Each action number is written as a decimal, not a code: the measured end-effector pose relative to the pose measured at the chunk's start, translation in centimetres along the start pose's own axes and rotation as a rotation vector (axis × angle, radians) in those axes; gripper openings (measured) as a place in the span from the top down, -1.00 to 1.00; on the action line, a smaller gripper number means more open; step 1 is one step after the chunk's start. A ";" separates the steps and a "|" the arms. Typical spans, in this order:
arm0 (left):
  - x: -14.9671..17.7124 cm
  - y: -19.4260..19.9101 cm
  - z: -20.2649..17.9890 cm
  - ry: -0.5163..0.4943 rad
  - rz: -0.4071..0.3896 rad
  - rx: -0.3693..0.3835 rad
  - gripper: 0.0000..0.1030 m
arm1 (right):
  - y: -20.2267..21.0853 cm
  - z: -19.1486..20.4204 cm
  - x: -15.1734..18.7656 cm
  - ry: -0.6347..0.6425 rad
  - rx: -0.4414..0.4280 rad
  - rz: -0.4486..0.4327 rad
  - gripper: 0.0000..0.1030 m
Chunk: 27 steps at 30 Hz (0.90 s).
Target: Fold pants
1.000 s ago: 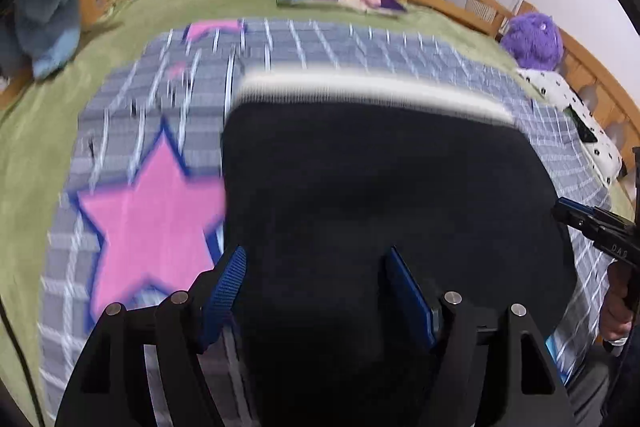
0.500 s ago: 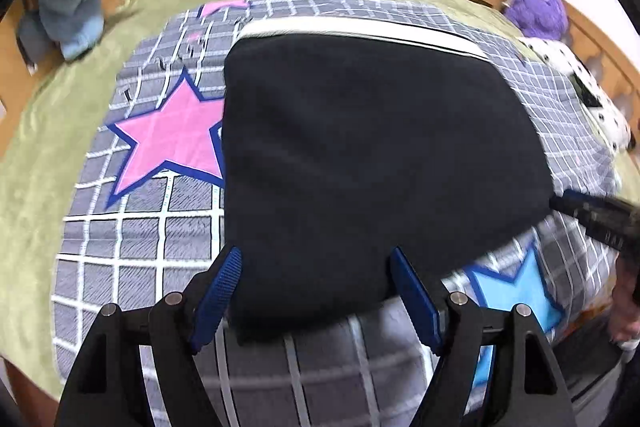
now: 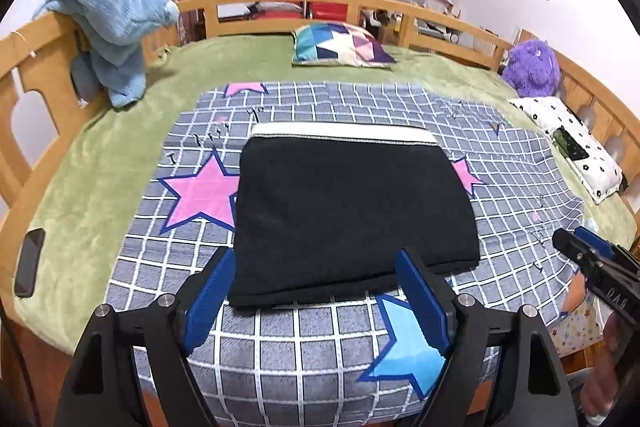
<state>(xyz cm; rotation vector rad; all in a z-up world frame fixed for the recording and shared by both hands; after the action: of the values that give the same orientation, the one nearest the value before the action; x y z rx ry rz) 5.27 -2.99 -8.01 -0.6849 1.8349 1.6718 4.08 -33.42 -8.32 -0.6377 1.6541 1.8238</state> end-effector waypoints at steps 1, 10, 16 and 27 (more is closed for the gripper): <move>0.2 0.7 -0.1 -0.006 -0.006 -0.006 -0.62 | 0.7 0.4 0.1 0.011 0.024 -0.013 -0.32; 0.9 4.0 -0.1 0.014 -0.051 -0.027 -0.62 | 3.3 2.1 0.4 0.054 0.067 -0.056 -0.87; 1.2 4.8 -0.1 0.016 -0.071 -0.046 -0.62 | 3.9 3.2 0.6 0.075 0.084 -0.050 -0.87; 1.6 4.7 -0.1 0.035 -0.066 -0.060 -0.63 | 4.8 4.3 1.0 0.094 0.100 -0.056 -0.87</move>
<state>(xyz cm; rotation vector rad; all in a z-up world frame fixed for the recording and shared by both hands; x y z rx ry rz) 0.86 -2.68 -5.76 -0.7958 1.7727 1.6875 0.19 -29.32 -5.11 -0.7285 1.7584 1.6835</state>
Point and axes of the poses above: each gripper's, at about its wrist camera, not at the fingertips, and y roughly against the way its jaws point, z to its left, x to its underside, the point moved 2 cm from there along -y, roughly the way its jaws point
